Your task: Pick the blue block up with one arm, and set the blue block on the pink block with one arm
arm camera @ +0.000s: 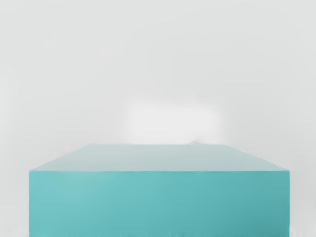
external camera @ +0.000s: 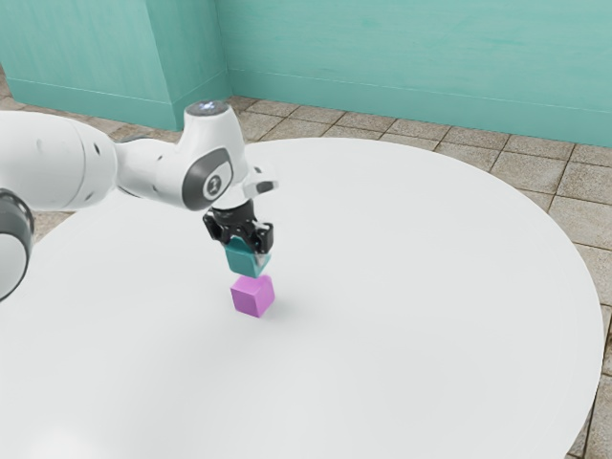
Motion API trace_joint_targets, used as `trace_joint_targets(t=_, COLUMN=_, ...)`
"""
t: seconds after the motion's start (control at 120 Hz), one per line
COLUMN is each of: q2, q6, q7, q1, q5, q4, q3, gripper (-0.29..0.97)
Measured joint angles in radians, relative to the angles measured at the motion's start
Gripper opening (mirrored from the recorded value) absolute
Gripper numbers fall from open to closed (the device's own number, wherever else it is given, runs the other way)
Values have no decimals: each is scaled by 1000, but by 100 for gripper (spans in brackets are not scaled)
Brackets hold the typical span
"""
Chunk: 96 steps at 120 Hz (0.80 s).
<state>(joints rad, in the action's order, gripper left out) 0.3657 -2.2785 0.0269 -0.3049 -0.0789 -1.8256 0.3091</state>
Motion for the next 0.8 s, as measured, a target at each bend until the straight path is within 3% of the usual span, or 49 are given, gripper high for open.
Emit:
trace_joint_targets(t=0.467, q2=6, q6=-52, q7=-146, q1=9, q5=-38, q4=-55, q3=-4, gripper=38)
trace_joint_targets(t=0.8, q2=40, q6=-63, q7=-199, q1=29, q5=-116, q4=-28, q3=-1, gripper=38)
